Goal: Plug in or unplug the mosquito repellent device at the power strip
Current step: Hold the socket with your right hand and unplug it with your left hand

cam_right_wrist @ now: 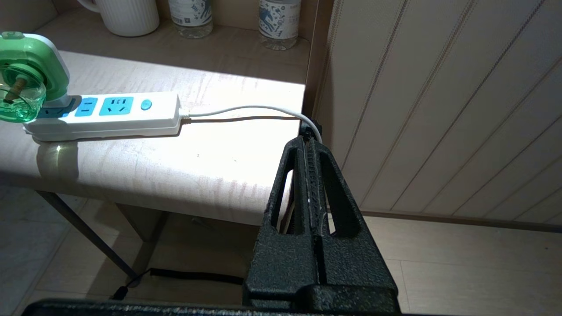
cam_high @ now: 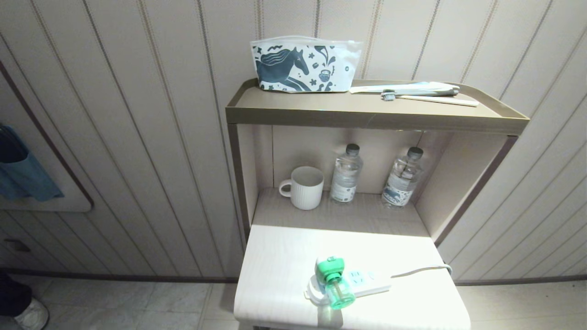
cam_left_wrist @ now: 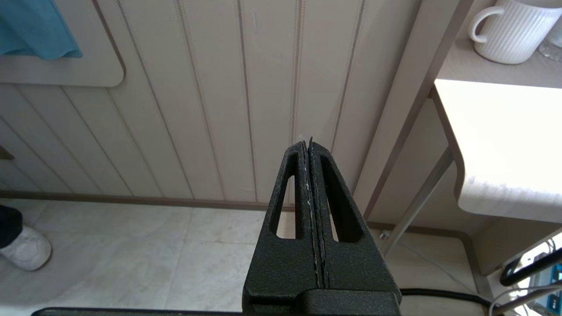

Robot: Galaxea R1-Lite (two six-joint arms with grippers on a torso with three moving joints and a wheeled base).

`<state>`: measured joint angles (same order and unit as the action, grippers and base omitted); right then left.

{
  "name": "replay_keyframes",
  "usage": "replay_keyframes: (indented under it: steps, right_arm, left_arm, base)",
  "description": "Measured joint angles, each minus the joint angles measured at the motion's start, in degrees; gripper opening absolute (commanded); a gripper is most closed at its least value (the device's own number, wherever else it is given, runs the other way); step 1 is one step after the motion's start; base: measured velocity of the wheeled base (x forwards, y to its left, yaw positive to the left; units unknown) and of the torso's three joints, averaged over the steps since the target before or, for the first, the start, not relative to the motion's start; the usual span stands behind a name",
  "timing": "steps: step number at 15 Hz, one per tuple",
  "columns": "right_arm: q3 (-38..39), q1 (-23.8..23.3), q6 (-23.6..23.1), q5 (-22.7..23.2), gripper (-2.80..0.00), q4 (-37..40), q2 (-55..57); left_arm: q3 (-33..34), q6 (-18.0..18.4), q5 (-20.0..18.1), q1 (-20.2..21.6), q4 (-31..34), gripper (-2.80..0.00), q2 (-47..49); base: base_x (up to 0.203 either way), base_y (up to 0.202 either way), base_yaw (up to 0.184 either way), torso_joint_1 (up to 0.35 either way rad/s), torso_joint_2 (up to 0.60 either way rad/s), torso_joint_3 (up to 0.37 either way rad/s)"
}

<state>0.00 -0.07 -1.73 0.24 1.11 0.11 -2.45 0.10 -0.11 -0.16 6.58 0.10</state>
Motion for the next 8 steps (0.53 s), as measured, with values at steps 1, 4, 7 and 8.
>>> replay_keyframes:
  steps: [1,4,7,8]
  right_arm:
    - [0.0,0.0,0.0,0.0,-2.80,0.0,0.0]
    - [0.0,0.0,0.4,0.0,-2.80,0.0,0.0]
    - [0.0,0.0,0.5,0.0,-2.80,0.0,0.0]
    - [0.0,0.0,0.6,0.0,-2.80,0.0,0.0]
  left_arm:
    - [0.0,0.0,0.0,0.0,0.0,-2.80,0.0]
    - [0.0,0.0,0.0,0.0,0.0,-2.80,0.0]
    - [0.0,0.0,0.0,0.0,0.0,-2.80,0.0]
    - [0.0,0.0,0.0,0.0,0.0,-2.80,0.0]
  base:
    - [0.000,0.000,0.000,0.000,0.00,0.000]
    - [0.000,0.000,0.000,0.000,0.00,0.000]
    - [0.000,0.000,0.000,0.000,0.00,0.000]
    - [0.000,0.000,0.000,0.000,0.00,0.000]
